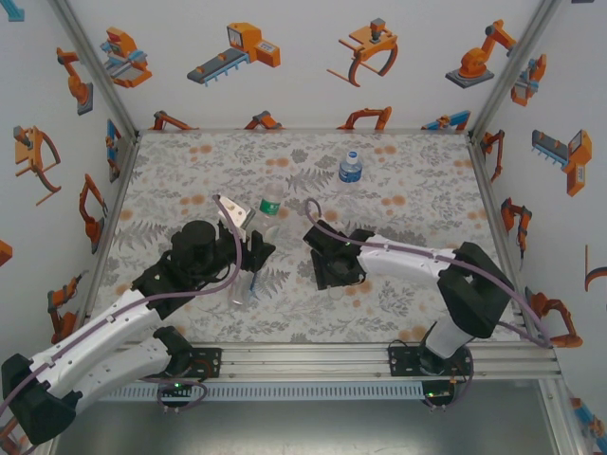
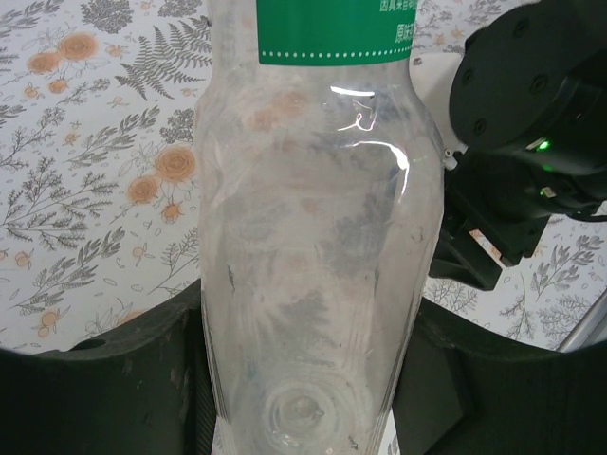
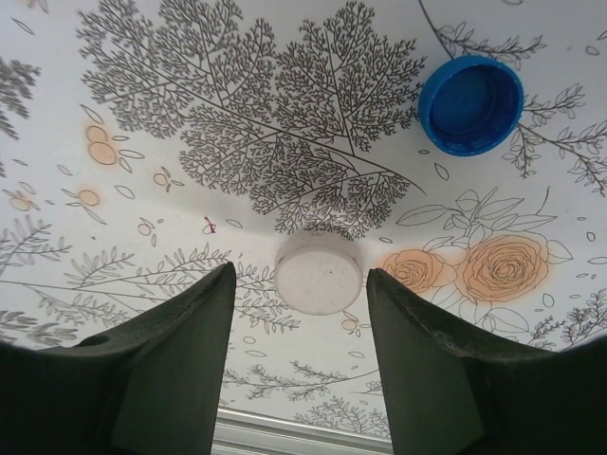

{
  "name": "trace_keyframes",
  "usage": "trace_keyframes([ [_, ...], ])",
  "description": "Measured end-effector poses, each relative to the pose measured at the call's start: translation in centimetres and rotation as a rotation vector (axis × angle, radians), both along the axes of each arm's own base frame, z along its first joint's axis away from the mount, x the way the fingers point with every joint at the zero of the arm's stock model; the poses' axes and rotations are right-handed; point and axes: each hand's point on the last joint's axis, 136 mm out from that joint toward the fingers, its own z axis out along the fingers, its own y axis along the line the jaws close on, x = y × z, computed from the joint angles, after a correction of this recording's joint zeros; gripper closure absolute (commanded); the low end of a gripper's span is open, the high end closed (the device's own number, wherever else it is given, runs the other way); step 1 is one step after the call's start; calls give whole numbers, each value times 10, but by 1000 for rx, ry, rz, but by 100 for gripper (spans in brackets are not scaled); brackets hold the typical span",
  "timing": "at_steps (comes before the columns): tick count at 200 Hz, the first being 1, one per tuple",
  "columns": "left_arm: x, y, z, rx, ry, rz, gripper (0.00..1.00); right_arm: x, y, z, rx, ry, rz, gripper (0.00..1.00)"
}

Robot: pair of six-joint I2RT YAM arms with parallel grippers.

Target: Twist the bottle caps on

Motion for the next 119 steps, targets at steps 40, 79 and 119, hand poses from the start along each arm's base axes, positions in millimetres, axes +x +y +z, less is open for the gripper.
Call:
trace_keyframes([
  [40,1,1,0,0,0,3,100,-4,-2,-9,-36,15,5,49],
  [79,1,1,0,0,1,5,100,-4,-3,-10,-36,17,-1,51],
  [119,2,1,-2,4,4,5,100,-5,-4,-11,-39,20,-4,53],
])
